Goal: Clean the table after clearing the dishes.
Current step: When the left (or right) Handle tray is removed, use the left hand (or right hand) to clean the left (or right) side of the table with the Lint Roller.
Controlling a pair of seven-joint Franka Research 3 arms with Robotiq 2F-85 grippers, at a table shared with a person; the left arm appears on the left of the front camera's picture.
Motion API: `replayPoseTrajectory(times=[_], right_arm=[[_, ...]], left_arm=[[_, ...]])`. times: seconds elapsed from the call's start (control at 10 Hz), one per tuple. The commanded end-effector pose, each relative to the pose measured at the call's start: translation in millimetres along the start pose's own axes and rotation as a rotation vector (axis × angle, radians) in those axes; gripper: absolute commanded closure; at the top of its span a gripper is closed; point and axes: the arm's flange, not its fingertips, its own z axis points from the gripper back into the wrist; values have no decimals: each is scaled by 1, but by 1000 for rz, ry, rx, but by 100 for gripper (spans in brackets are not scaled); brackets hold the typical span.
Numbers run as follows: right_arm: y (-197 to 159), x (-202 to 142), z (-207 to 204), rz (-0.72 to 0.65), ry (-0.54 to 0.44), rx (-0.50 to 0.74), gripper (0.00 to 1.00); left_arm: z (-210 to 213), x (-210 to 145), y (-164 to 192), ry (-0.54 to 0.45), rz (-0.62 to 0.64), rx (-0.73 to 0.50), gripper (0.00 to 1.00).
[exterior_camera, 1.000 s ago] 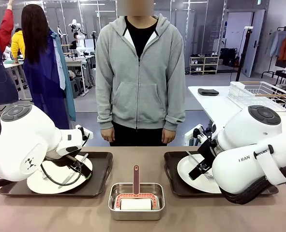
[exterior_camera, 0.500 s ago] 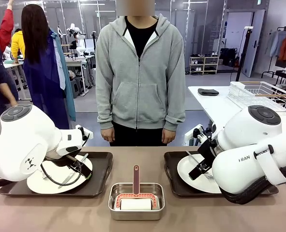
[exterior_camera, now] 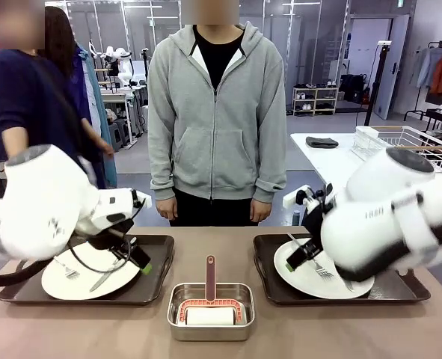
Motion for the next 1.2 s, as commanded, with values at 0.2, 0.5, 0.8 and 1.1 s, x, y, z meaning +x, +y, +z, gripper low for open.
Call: replayPoseTrajectory(times=[0.2,0.5,0.8,1.1], right_arm=[[-70,27,48,-225,-148,665,0],[-80,0,46,-424,-300,1022,0],[-80,1,45,-479,-294,1014,0],[-85,-13,49,-432,-343,1070,0]], left_arm=[[57,27,71,-25,160,-638,0],[53,-9,111,-190,444,-1106,0],[52,-29,117,-294,541,-991,0],[54,-34,127,-265,438,-1092,0]])
